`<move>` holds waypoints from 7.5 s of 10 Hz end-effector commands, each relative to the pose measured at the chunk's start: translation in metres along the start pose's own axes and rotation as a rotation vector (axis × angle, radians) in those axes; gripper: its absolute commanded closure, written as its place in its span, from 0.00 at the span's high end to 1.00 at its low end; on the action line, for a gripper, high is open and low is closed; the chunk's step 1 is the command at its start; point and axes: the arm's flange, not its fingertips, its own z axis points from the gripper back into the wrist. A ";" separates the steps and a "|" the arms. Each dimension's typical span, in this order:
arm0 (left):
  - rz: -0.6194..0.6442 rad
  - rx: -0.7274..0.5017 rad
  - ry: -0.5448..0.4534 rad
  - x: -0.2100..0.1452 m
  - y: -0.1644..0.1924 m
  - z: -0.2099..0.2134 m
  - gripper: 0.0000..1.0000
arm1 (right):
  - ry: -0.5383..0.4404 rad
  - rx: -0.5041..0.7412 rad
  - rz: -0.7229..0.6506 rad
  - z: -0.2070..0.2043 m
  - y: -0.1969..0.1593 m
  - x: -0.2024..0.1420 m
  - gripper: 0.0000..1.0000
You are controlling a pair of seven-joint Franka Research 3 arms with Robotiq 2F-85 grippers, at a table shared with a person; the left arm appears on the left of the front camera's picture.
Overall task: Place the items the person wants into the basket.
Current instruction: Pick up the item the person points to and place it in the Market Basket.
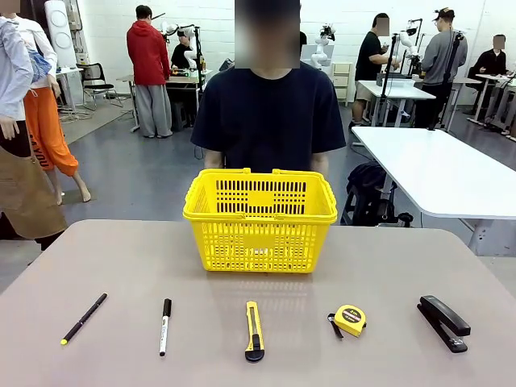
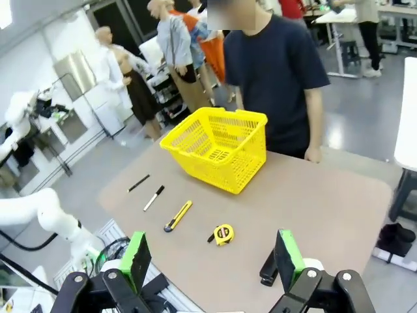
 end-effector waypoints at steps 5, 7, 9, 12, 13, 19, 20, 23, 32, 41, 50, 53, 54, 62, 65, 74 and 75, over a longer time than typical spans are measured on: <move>0.060 0.005 -0.072 -0.032 0.005 0.011 1.00 | 0.082 -0.102 -0.177 -0.006 0.012 0.017 1.00; 0.075 0.034 -0.018 -0.037 0.010 0.015 1.00 | 0.003 -0.075 -0.052 0.014 0.011 -0.001 1.00; 0.075 0.034 -0.018 -0.037 0.010 0.015 1.00 | 0.003 -0.075 -0.052 0.014 0.011 -0.001 1.00; 0.075 0.034 -0.018 -0.037 0.010 0.015 1.00 | 0.003 -0.075 -0.052 0.014 0.011 -0.001 1.00; 0.075 0.034 -0.018 -0.037 0.010 0.015 1.00 | 0.003 -0.075 -0.052 0.014 0.011 -0.001 1.00; 0.075 0.034 -0.018 -0.037 0.010 0.015 1.00 | 0.003 -0.075 -0.052 0.014 0.011 -0.001 1.00; 0.075 0.034 -0.018 -0.037 0.010 0.015 1.00 | 0.003 -0.075 -0.052 0.014 0.011 -0.001 1.00; 0.075 0.034 -0.018 -0.037 0.010 0.015 1.00 | 0.003 -0.075 -0.052 0.014 0.011 -0.001 1.00; 0.177 0.149 0.571 0.127 -0.087 -0.206 1.00 | 0.003 -0.075 -0.052 0.014 0.011 -0.001 1.00; 0.419 0.390 0.437 0.095 -0.212 -0.423 1.00 | 0.003 -0.075 -0.052 0.014 0.011 -0.001 1.00; 0.423 0.381 0.481 0.103 -0.208 -0.433 1.00 | 0.003 -0.075 -0.052 0.014 0.011 -0.001 1.00; 0.555 0.381 0.556 0.070 -0.256 -0.499 1.00 | 0.003 -0.075 -0.052 0.014 0.011 -0.001 1.00; 0.575 0.386 0.569 0.066 -0.262 -0.514 1.00 | 0.003 -0.075 -0.052 0.014 0.011 -0.001 1.00; 0.622 0.526 0.716 0.033 -0.299 -0.640 1.00 | 0.003 -0.075 -0.052 0.014 0.011 -0.001 1.00; 0.601 0.523 0.700 0.022 -0.298 -0.655 1.00 | 0.003 -0.075 -0.052 0.014 0.011 -0.001 1.00; 0.503 0.534 0.633 -0.026 -0.311 -0.670 1.00 | 0.003 -0.075 -0.052 0.014 0.011 -0.001 1.00; 0.507 0.532 0.628 -0.025 -0.311 -0.670 1.00 | 0.003 -0.075 -0.052 0.014 0.011 -0.001 1.00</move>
